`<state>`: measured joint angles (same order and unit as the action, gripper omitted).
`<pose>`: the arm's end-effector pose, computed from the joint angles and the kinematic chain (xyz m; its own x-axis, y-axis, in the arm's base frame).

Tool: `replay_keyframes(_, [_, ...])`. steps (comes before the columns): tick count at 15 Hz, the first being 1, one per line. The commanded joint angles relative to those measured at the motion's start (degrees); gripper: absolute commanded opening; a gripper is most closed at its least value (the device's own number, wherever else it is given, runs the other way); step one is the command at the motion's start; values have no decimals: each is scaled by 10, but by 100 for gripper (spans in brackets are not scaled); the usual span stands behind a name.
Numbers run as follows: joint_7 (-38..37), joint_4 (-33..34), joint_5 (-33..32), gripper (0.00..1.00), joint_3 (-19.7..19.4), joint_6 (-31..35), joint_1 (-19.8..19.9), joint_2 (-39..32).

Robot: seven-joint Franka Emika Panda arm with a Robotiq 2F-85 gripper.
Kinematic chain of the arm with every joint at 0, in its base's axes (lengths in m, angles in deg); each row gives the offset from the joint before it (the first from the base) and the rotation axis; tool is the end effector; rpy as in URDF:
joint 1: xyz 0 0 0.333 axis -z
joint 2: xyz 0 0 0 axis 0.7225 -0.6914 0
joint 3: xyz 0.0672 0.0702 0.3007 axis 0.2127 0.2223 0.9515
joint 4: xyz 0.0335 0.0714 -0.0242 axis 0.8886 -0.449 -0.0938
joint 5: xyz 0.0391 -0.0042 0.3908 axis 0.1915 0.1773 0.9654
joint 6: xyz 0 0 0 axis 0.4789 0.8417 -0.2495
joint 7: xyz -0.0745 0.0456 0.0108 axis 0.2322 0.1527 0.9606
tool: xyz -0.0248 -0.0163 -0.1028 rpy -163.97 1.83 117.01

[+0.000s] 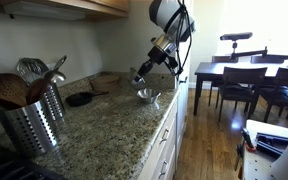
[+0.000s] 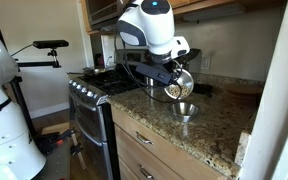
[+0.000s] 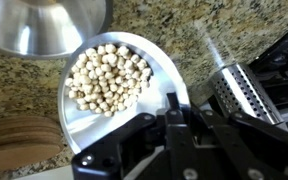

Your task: Pour the things in the bowl on the left into the bowl on the right

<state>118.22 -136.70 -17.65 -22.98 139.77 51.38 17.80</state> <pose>0.5090 -0.0975 0.3476 0.7365 0.1823 0.6514 0.4433 -0.8574 -0.2613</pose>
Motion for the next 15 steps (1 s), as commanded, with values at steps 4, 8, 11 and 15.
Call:
replay_keyframes(4, [68, -14, 58, 7, -8, -5, 7, 24])
replay_keyframes(8, [101, -17, 85, 7, -12, -7, 9, 26])
replay_keyframes(11, [135, -20, 117, 7, -15, -11, 10, 27])
replay_keyframes(15, [161, -23, 146, 7, -17, -13, 11, 28])
